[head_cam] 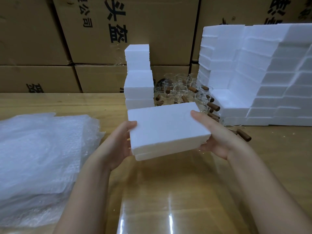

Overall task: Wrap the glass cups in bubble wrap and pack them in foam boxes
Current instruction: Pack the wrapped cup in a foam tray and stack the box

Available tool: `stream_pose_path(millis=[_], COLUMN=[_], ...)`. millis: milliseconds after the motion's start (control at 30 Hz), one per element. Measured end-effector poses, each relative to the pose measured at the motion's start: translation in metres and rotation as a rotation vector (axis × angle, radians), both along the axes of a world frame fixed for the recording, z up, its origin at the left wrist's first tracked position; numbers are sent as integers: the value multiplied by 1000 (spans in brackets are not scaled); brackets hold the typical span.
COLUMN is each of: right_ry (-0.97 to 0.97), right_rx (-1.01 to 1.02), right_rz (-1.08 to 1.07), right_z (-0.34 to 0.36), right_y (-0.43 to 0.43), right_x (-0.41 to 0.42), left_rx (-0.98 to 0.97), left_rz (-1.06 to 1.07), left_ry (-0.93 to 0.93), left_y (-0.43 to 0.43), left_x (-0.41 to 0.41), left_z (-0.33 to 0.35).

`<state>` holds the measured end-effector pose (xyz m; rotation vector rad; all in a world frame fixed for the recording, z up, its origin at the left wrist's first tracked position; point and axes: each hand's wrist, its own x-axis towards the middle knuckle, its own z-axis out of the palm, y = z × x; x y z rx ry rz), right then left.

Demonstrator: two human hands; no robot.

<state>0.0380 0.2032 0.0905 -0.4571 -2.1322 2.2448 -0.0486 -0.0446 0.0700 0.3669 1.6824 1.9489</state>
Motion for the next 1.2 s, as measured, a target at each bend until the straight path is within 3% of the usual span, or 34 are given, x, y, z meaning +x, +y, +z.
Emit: stream_pose_path(millis=[333, 533, 633, 800, 933, 1200], right_ry=[-24, 101, 184, 215, 222, 206], right_rx=[13, -240, -78, 233, 221, 270], right_rz=[13, -21, -78, 78, 54, 102], right_z=[-1, -5, -26, -80, -86, -88], right_y=[4, -11, -45, -81, -74, -74], right_x=[0, -8, -16, -16, -19, -19], left_rx=[-42, 112, 197, 302, 362, 382], left_rz=[41, 232, 321, 530, 684, 745], left_ry=[-30, -42, -29, -17, -60, -160], left_y=[1, -15, -23, -11, 5, 42], left_x=[-1, -7, -7, -2, -18, -39], left_z=[0, 15, 30, 50, 79, 104])
